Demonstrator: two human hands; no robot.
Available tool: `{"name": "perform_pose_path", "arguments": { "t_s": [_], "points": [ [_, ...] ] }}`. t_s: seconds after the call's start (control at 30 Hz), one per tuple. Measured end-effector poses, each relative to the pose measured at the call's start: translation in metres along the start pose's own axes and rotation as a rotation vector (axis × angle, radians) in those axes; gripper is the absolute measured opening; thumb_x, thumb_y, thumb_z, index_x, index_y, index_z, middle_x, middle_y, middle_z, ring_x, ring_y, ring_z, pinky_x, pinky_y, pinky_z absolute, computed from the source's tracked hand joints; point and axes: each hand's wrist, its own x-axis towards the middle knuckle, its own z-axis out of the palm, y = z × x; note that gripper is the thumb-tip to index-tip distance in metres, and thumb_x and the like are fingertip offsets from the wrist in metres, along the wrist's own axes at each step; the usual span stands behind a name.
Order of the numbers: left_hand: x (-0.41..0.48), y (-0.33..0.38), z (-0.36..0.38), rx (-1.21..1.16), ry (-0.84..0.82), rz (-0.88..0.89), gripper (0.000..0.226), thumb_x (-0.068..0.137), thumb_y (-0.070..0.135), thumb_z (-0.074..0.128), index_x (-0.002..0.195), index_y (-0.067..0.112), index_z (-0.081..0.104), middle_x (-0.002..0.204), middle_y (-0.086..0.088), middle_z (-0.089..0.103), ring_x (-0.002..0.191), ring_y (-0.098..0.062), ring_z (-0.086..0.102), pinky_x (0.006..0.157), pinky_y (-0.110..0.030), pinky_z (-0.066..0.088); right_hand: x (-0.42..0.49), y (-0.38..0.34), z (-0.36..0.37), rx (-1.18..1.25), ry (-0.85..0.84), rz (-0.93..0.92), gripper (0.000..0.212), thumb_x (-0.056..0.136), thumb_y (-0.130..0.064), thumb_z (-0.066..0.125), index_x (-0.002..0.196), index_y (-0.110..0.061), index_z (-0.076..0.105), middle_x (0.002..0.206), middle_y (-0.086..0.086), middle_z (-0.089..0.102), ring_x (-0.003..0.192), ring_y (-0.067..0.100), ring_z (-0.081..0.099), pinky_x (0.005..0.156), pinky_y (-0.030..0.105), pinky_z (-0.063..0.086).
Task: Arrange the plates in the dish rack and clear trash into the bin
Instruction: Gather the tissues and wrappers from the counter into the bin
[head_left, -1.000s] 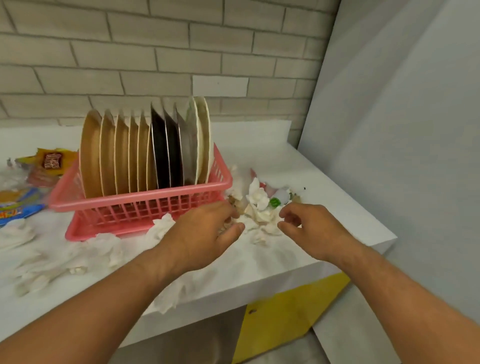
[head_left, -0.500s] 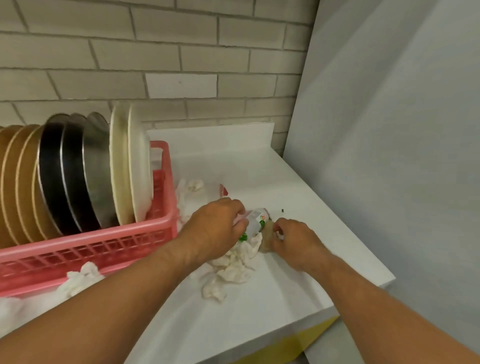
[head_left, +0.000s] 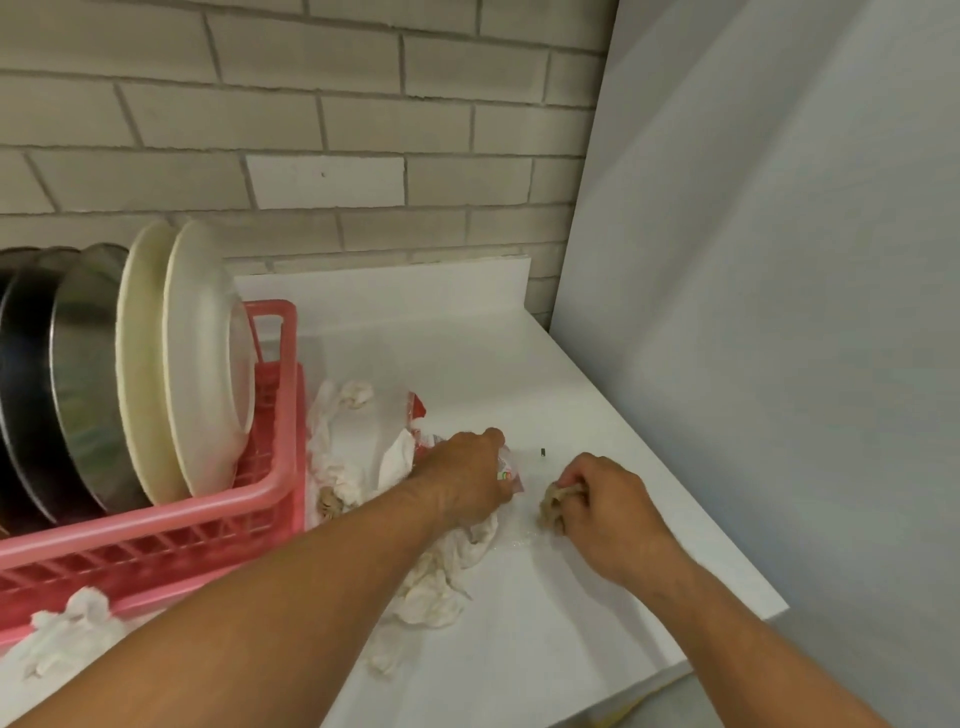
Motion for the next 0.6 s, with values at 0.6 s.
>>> {"name": "perform_pose_path", "arguments": {
  "t_s": [0.6],
  "points": [
    [-0.059, -0.033, -0.087, -0.236, 0.140, -0.011, 0.030, 0.086, 0.031, 0.056, 0.113, 0.024, 0.044, 0.088, 0.003, 0.060, 0.058, -0.009, 0.060, 0.048, -0.024, 0.047, 0.044, -0.022, 0.014, -0.206, -0.129, -0.071, 0.025, 0.091, -0.036, 0.055, 0.077, -0.016, 0.049, 0.073, -0.004, 0.053, 0.068, 0.020, 0.054, 0.059, 0.033, 0.043]
  ]
}}
